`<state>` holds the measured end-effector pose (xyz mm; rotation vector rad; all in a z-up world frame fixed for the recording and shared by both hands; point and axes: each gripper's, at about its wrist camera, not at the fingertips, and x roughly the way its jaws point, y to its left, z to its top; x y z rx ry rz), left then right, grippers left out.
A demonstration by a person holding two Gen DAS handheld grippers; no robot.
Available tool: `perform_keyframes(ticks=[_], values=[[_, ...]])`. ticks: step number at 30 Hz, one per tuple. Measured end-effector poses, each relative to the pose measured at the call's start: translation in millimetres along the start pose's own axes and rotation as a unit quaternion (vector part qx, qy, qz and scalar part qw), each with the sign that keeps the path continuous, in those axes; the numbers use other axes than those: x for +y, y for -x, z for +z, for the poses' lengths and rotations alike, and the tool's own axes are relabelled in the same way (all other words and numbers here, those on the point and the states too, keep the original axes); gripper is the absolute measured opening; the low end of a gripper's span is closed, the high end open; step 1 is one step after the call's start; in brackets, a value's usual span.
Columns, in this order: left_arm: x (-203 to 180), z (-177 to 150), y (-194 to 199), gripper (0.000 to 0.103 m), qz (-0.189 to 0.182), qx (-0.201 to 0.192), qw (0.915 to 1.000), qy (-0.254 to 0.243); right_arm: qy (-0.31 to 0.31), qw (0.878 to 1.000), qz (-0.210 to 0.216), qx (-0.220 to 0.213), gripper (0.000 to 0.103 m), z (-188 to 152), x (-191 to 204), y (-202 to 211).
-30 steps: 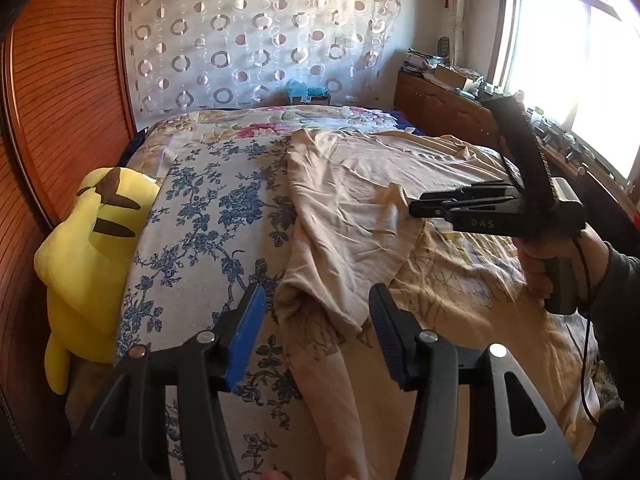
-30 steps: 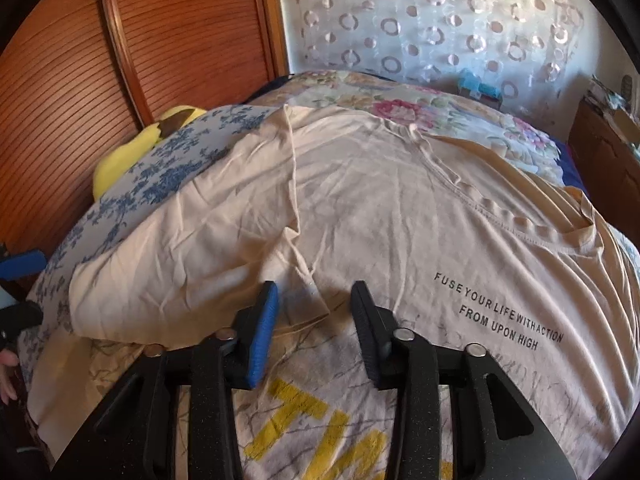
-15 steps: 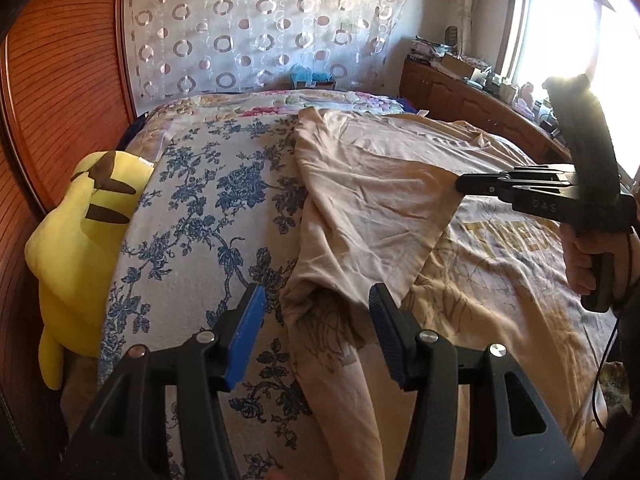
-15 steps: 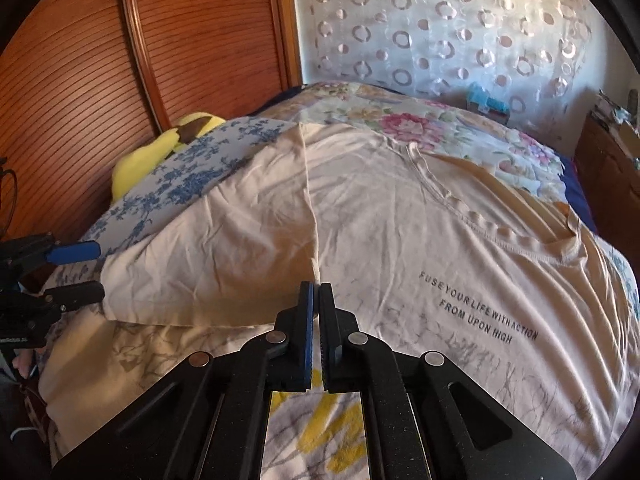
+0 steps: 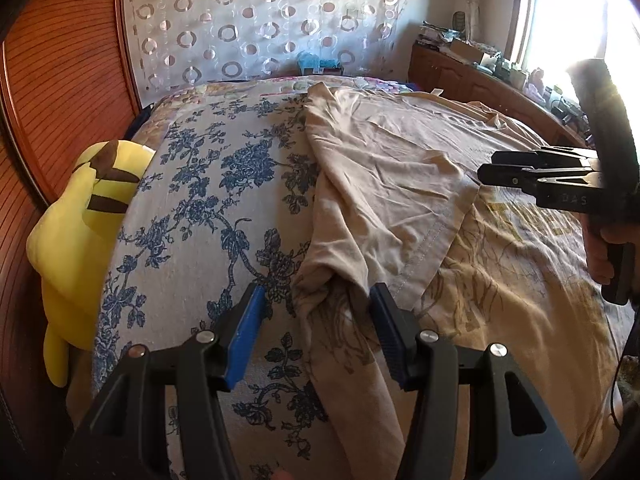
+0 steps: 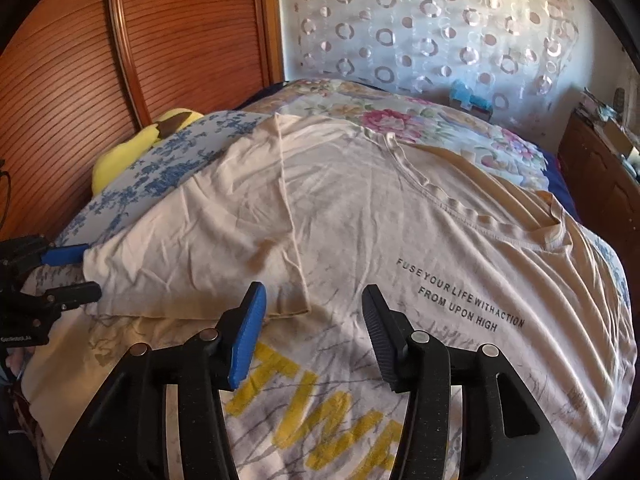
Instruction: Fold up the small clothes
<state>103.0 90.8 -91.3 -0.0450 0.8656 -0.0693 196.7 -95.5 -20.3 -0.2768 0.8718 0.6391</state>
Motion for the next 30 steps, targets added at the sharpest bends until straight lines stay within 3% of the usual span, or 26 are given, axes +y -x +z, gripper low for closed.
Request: perform_keyframes(ticks=[9,15,21,26,30], values=[[-0.4,-2.3,0.7,0.055,0.002,-0.012,0.9999,-0.003,0.01,1.0,-0.017,0.015,0.052,-6.0,2.1,-8.4],[-0.9,-2.0,0.4,0.056,0.002,-0.011,0.9999,-0.004,0.011,1.0,-0.013,0.018,0.064,-7.4,1.0,-10.9],[1.2,-0.3,0.0,0.055,-0.003,-0.009,0.9999,-0.003,0.017,1.0,-0.006,0.021,0.066,-7.2,1.8,-9.8],[3.1,2.0,10.9,0.055,0.001,-0.02,0.9998,-0.005,-0.008,1.0,0.012,-0.009,0.066,-16.7,-25.6,26.8],[-2.2,10.5,23.2,0.055,0.0,-0.038,0.9993,-0.004,-0.029,0.999,-0.016,-0.022,0.066,-36.8,-70.2,64.8]])
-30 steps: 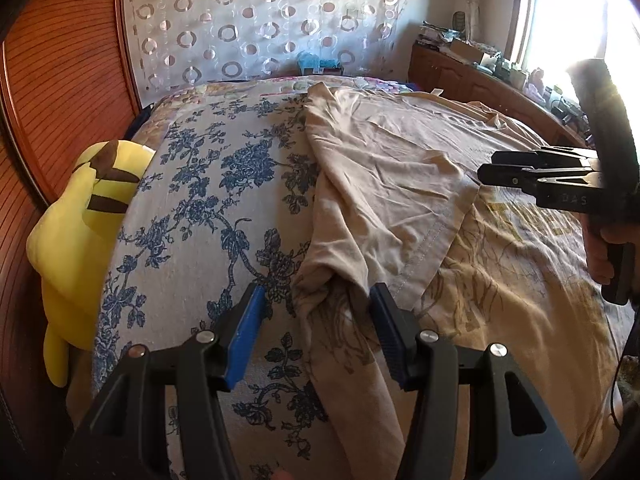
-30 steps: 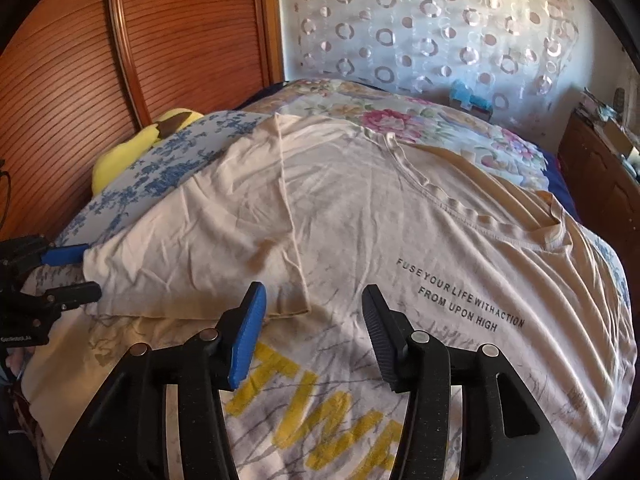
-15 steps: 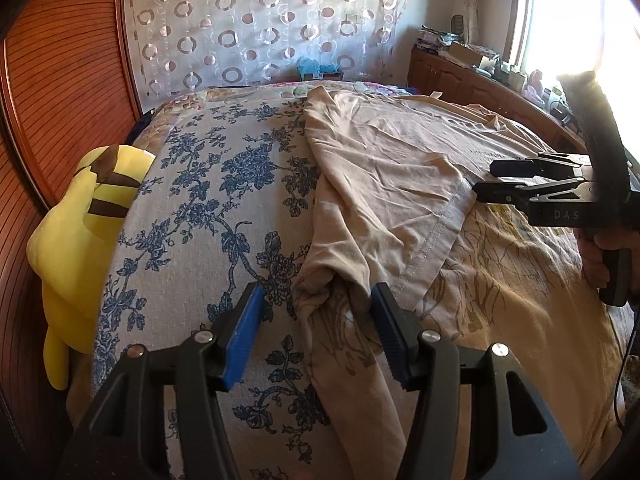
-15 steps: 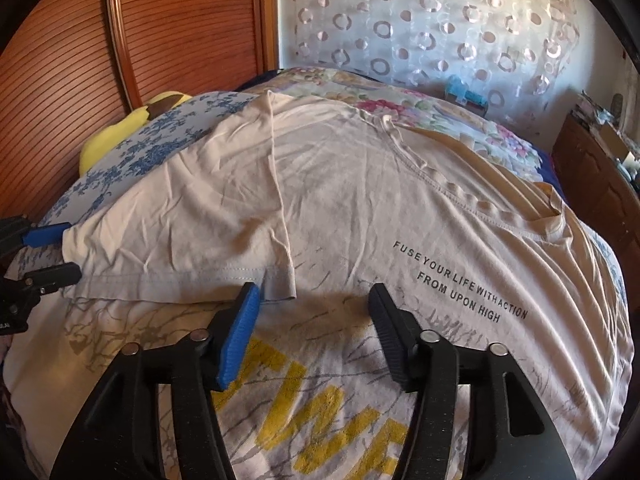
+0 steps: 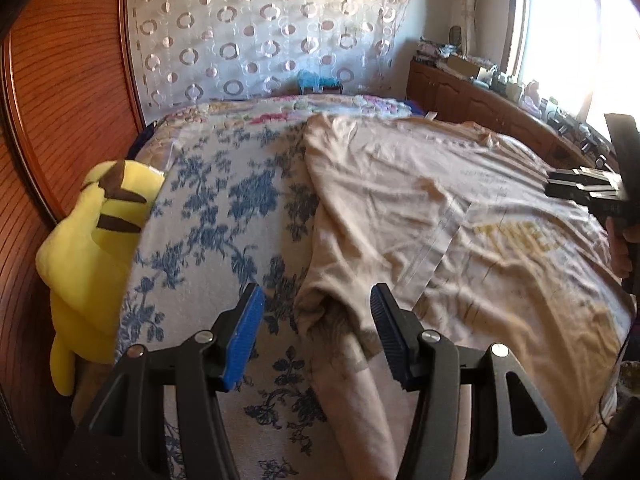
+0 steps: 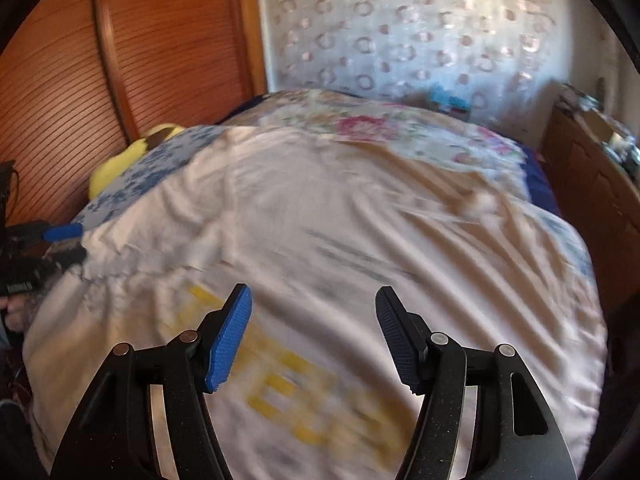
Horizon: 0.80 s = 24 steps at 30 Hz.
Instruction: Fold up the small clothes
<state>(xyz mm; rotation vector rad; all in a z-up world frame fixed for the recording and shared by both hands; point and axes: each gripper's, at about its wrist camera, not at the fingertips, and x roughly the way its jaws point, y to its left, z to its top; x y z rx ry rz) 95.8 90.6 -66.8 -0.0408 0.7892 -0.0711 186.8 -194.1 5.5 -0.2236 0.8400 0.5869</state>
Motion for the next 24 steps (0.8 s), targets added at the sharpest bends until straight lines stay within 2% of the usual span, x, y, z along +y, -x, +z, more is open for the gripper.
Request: perform_keyframes(ticks=[6,12,20,24], values=[[-27.6,11.1,2.4,0.055,-0.027,-0.015,0.9994,-0.013,-0.065,0.995,-0.079,0.001,0.065,-47.8,-84.8,54.6],[-61.4,12.7,-10.6,0.055,-0.045,-0.004,0.9982,-0.04,-0.134,0.983,-0.128,0.007,0.065,-101.9,-139.3,99.8],[-94.7,8.9,-22.0,0.055,-0.059,0.017,0.9955,-0.072,-0.197,0.972,-0.126,0.01,0.064,-152.8,-165.6,128.3],[-105.5,5.2,-24.6,0.055,-0.059,0.022,0.9945,-0.084,-0.211,0.971,-0.115,0.011,0.057,-164.4,-168.9,134.4]])
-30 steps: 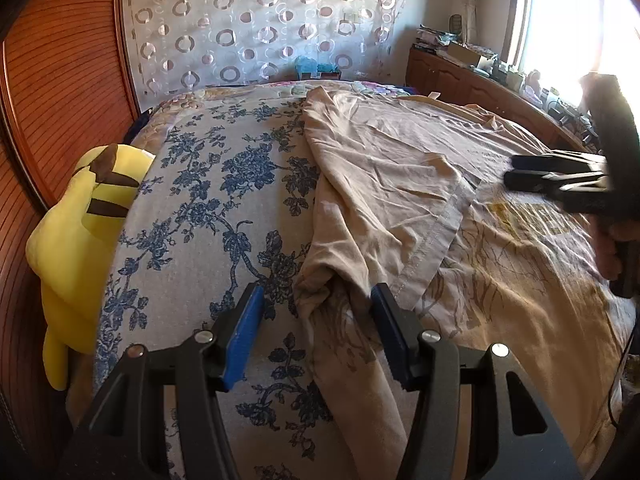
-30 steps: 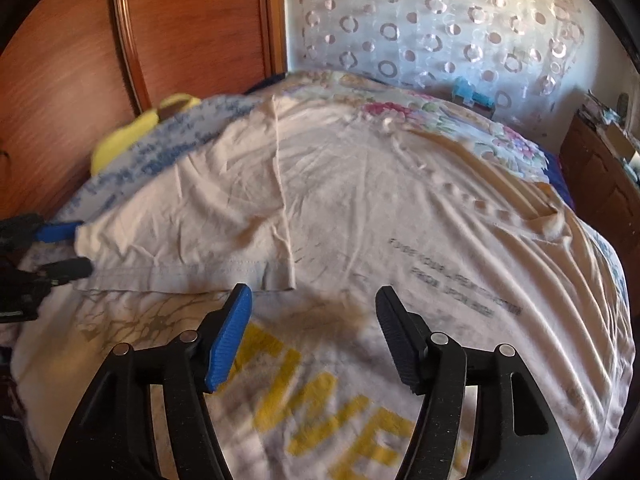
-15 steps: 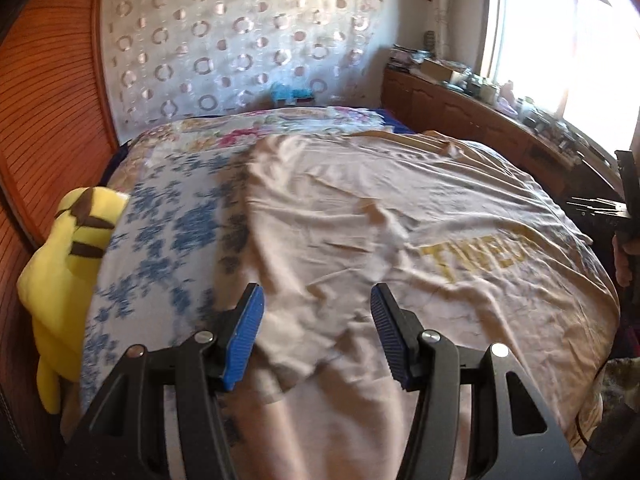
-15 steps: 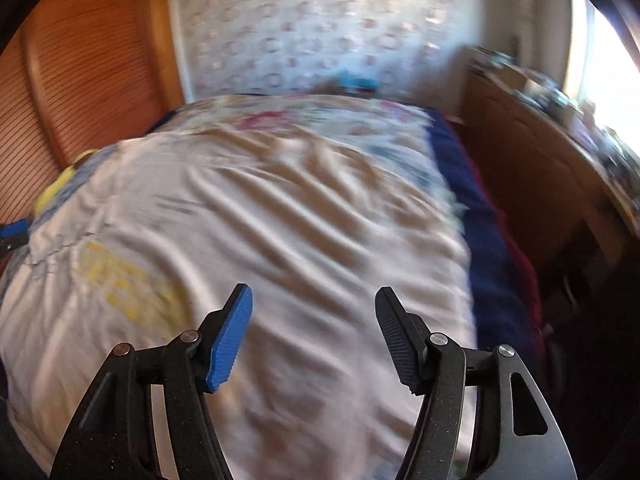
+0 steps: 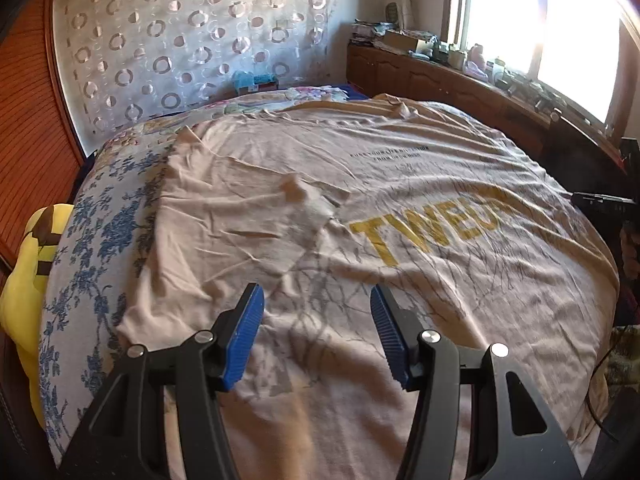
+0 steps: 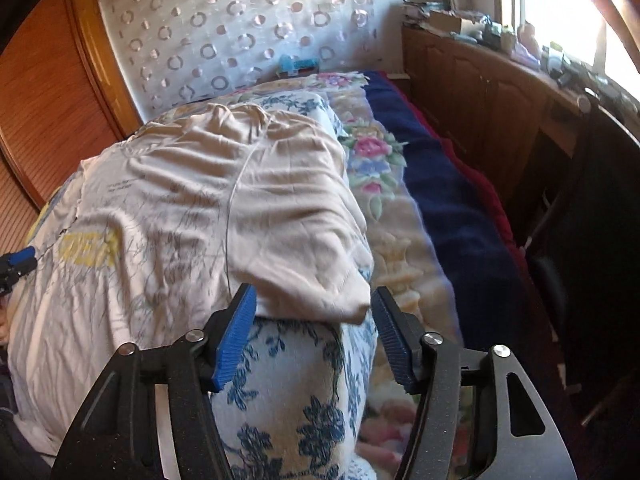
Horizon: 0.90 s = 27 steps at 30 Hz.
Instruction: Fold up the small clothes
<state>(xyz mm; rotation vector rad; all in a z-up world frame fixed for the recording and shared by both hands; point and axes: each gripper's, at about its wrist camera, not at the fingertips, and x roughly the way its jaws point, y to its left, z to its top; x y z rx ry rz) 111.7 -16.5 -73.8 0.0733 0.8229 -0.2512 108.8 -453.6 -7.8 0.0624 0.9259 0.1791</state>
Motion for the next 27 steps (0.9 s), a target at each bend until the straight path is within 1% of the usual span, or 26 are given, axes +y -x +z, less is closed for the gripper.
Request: perform_keyframes(ticks=[4,5,7,9,10,12,13,14,17,21,24,27], values=[[-2.7,-2.7,-6.4,0.055,0.002,0.01,0.9999,-0.003,-0.016,1.0,0.018,0.006,0.047,-3.9,-1.4,-2.3],[-2.0,-3.2,-8.5,0.055,0.001,0.015,0.9999,-0.001,-0.018,1.0,0.021,0.007,0.043,-5.0,-1.9,-2.7],[-0.1,-3.9,-10.4,0.055,-0.003,0.02,0.9998,0.005,-0.024,0.999,0.023,0.007,0.039,-5.5,-2.6,-3.6],[2.1,-4.3,-11.1,0.055,-0.006,0.023,0.9997,0.01,-0.03,0.999,0.028,0.006,0.032,-6.4,-5.3,-3.9],[2.8,-4.2,-11.2,0.055,-0.008,0.023,0.9996,0.013,-0.031,0.999,0.027,0.005,0.031,-6.0,-5.7,-4.2],[3.2,-4.6,-10.6,0.055,-0.009,0.022,0.9996,0.015,-0.03,0.999,0.023,0.001,0.021,-3.1,-4.5,-5.2],[3.2,-4.8,-10.7,0.055,-0.008,0.022,0.9996,0.015,-0.029,0.999,0.02,-0.002,0.018,-2.3,-4.8,-4.6],[2.9,-5.3,-10.6,0.055,-0.007,0.021,0.9996,0.014,-0.026,0.999,0.018,-0.006,0.012,-1.3,-4.9,-3.5],[1.8,-6.2,-10.8,0.055,-0.003,0.021,0.9997,0.012,-0.009,1.0,0.012,-0.016,0.003,4.4,-0.1,-2.0],[1.2,-6.6,-11.0,0.055,0.001,0.02,0.9997,0.011,0.017,0.999,0.004,-0.051,0.002,18.2,14.6,8.8],[0.4,-6.3,-11.2,0.055,0.004,0.021,0.9997,0.008,0.038,0.996,0.014,-0.082,0.002,36.4,32.1,19.0],[0.3,-6.2,-11.5,0.055,0.006,0.022,0.9997,0.006,0.074,0.991,0.034,-0.109,0.0,54.2,64.6,26.9]])
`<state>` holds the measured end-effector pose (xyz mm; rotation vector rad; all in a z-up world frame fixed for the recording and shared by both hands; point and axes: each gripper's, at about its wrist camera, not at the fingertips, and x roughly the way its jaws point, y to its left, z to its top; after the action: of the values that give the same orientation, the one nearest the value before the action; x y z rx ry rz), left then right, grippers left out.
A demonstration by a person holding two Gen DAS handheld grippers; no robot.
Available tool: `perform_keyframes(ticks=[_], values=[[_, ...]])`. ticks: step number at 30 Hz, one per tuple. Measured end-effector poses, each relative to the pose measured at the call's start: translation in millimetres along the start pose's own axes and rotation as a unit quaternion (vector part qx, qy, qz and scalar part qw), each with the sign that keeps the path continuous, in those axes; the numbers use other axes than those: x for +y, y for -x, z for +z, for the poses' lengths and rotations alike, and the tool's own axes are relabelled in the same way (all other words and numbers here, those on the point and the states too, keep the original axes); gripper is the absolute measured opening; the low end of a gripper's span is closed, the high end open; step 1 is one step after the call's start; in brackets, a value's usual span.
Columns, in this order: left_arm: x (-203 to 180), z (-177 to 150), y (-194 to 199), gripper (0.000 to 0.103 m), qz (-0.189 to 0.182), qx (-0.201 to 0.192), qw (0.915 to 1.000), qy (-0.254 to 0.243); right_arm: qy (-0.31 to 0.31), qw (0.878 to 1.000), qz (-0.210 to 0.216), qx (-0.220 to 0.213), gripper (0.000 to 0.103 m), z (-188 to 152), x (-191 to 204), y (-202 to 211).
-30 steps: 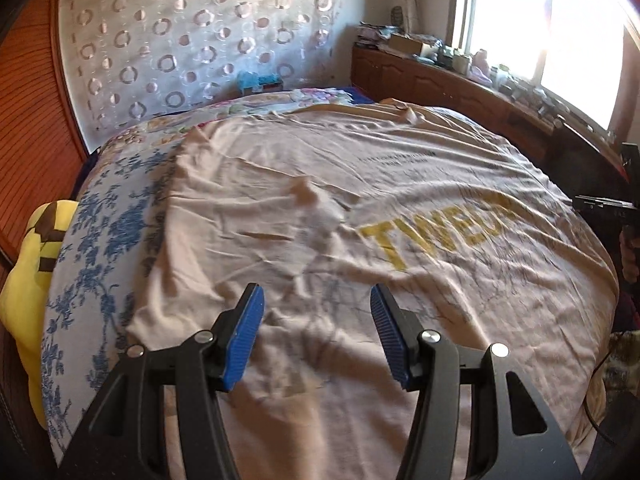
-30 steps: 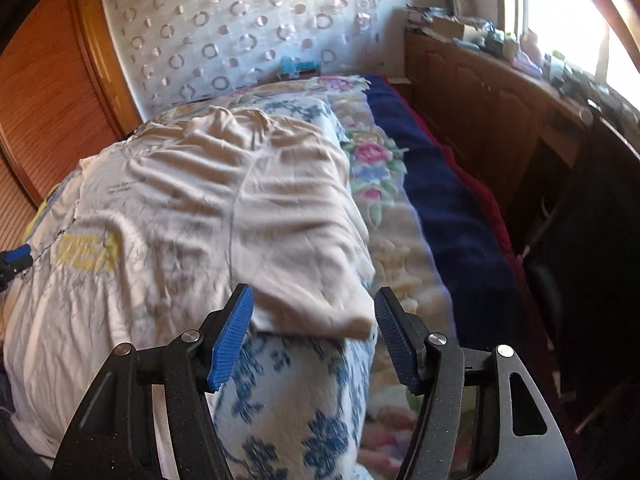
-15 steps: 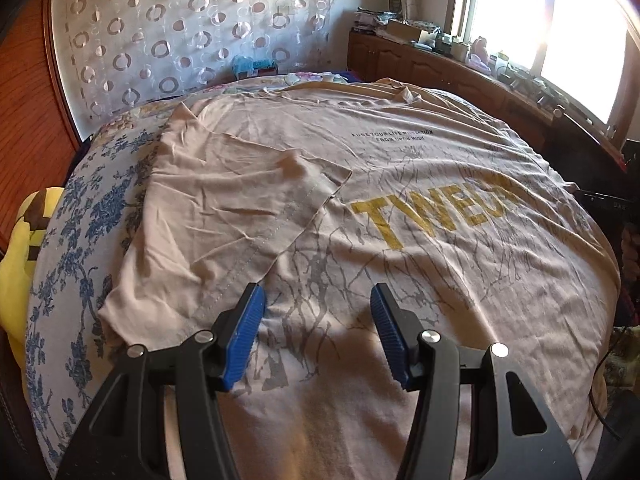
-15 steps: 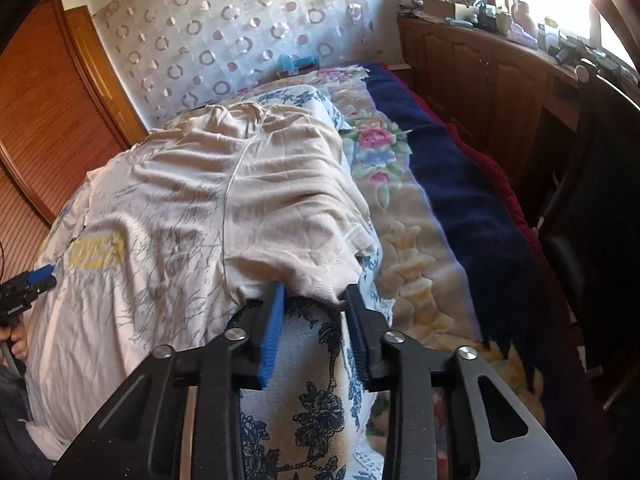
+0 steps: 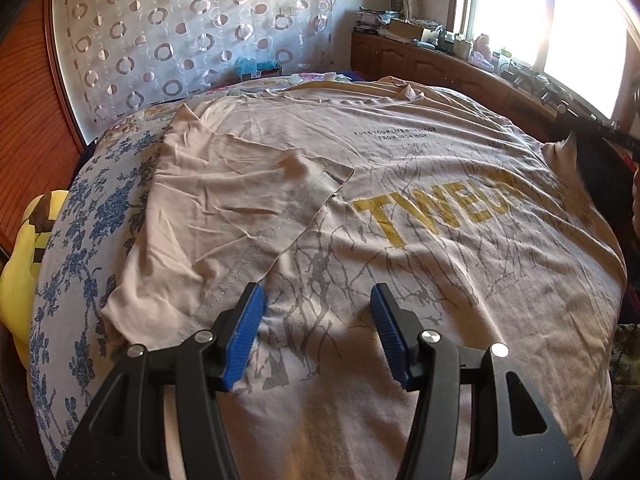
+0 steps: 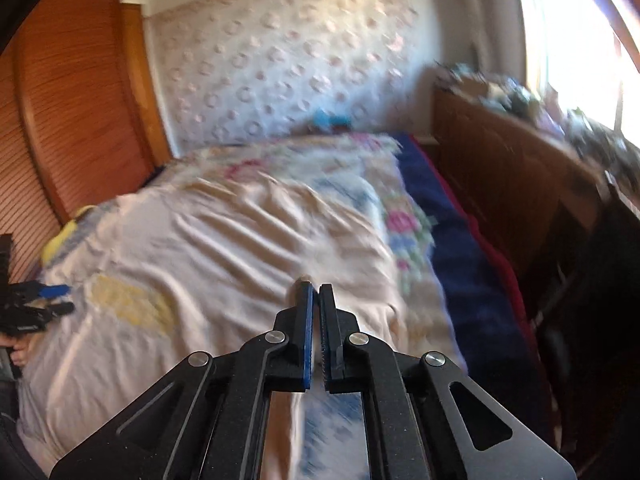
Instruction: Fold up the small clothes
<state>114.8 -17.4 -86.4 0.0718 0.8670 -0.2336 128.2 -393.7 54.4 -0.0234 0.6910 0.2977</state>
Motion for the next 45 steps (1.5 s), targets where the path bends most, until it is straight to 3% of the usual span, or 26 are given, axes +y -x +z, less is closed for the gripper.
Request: perform_keyframes(ticks=[5,9,13,15,17,22,30,34,36,38,45], values=[[-0.1,-0.2,0.3,0.055,0.001,-0.001,1.0,0.001,0.067,0.996,0.065,0.0,0.0,13.4,70.0,-11.6],[0.9,-0.4,0.6,0.055,-0.002,-0.002,1.0,0.005,0.084,0.994,0.072,0.024,0.0,2.6,88.0,-24.3],[1.4,-0.4,0.7,0.055,-0.002,-0.002,1.0,0.007,0.071,0.997,0.021,0.039,0.006,-8.2,67.0,-27.9],[2.0,-0.5,0.8,0.055,-0.001,-0.003,1.0,0.007,0.054,0.998,-0.004,0.043,0.031,-12.5,47.1,-26.4],[2.3,-0.5,0.9,0.055,-0.001,-0.003,1.0,0.006,0.039,0.998,-0.032,0.044,0.042,-18.3,27.1,-23.2],[2.0,-0.6,0.7,0.055,-0.001,-0.003,1.0,0.006,0.0,0.996,-0.062,0.067,0.042,-34.9,-12.6,-24.2],[1.8,-0.2,0.2,0.055,0.001,-0.002,1.0,0.005,-0.04,0.992,-0.076,0.095,0.043,-41.4,-38.4,-44.9],[3.8,-0.1,2.9,0.055,-0.005,-0.008,0.9999,0.01,-0.062,0.99,-0.063,0.109,0.042,-36.7,-49.9,-56.3],[4.9,0.6,9.2,0.055,0.0,-0.02,0.9997,0.011,-0.06,0.991,-0.055,0.108,0.019,-35.3,-51.6,-57.0],[5.0,2.3,17.6,0.055,0.005,-0.033,0.9994,0.01,-0.038,0.991,-0.073,0.102,0.002,-33.5,-48.9,-53.9],[1.8,7.9,42.3,0.055,0.002,-0.066,0.9977,0.012,0.025,0.994,-0.092,0.058,0.0,-15.2,-30.0,-38.4]])
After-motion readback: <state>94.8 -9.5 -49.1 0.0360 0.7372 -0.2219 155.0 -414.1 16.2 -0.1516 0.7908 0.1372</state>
